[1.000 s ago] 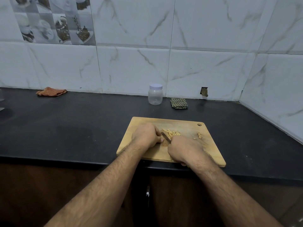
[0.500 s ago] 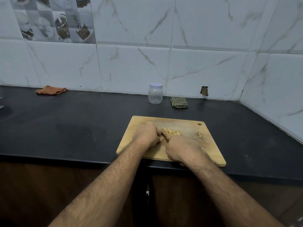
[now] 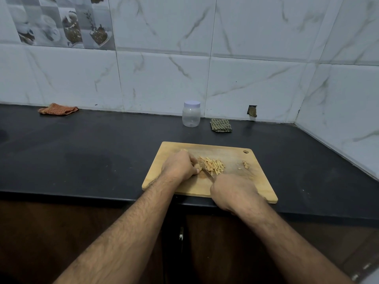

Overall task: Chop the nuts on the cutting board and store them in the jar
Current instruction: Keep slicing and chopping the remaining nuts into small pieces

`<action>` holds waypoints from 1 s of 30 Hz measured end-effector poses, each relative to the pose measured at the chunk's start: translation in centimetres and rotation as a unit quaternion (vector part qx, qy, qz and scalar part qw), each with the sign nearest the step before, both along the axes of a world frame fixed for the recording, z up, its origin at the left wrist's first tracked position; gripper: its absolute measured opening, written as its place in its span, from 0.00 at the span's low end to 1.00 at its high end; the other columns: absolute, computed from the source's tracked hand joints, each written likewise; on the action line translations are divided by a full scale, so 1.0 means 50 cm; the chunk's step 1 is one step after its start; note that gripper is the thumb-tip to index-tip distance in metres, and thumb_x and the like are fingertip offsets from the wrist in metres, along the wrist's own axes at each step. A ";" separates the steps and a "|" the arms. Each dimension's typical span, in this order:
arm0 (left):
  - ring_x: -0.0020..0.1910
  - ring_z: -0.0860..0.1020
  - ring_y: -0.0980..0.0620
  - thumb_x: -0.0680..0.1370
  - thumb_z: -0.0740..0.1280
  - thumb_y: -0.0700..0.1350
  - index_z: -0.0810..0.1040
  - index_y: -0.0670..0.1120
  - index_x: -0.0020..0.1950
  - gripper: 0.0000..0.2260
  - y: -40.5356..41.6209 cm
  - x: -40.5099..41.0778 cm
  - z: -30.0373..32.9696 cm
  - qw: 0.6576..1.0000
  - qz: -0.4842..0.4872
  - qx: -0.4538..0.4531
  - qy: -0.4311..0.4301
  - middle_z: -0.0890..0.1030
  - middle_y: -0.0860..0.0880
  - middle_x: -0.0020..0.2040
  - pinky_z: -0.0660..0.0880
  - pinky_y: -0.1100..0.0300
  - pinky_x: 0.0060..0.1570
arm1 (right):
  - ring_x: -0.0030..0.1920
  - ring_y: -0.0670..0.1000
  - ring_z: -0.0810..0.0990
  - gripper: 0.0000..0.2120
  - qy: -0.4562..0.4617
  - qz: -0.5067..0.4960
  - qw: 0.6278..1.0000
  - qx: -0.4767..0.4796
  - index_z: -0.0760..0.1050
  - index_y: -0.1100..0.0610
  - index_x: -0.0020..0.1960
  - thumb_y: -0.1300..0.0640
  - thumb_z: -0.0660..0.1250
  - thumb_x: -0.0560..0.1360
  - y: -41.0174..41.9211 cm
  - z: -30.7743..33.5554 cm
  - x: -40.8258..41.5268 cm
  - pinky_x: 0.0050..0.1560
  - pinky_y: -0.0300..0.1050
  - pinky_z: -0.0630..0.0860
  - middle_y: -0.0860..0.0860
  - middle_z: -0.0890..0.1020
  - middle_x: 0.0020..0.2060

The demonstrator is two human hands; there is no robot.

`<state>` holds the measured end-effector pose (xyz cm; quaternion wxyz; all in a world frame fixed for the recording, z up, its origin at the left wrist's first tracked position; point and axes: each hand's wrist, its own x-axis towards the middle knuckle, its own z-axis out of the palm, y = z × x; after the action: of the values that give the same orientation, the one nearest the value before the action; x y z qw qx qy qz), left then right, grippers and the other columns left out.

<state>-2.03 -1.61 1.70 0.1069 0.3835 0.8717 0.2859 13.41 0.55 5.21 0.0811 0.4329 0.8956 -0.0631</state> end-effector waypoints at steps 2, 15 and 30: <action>0.55 0.79 0.55 0.73 0.75 0.49 0.82 0.55 0.59 0.14 0.000 0.001 -0.003 1.000 0.010 0.009 -0.010 0.83 0.55 0.56 0.77 0.57 0.56 | 0.55 0.55 0.78 0.16 -0.001 0.000 1.000 0.003 0.75 0.55 0.65 0.56 0.58 0.80 0.001 0.000 -0.007 0.48 0.48 0.75 0.54 0.79 0.58; 0.60 0.77 0.50 0.77 0.71 0.50 0.83 0.54 0.59 0.11 0.006 0.003 0.007 0.995 -0.030 -0.062 0.067 0.75 0.52 0.70 0.72 0.60 0.48 | 0.46 0.54 0.75 0.14 0.023 -0.002 1.000 -0.002 0.77 0.56 0.61 0.55 0.58 0.81 0.007 0.002 -0.038 0.46 0.46 0.73 0.52 0.76 0.46; 0.60 0.77 0.50 0.77 0.70 0.51 0.84 0.55 0.57 0.10 0.012 -0.005 0.001 0.993 -0.040 -0.069 0.087 0.74 0.52 0.70 0.74 0.59 0.47 | 0.44 0.54 0.78 0.12 0.006 0.002 1.000 -0.005 0.77 0.57 0.60 0.58 0.61 0.79 -0.007 0.010 -0.052 0.46 0.47 0.77 0.52 0.76 0.44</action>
<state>-2.31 -0.99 1.78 0.0682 0.4329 0.8793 0.1865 10.79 0.19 5.71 0.0777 0.4305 0.8964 -0.0707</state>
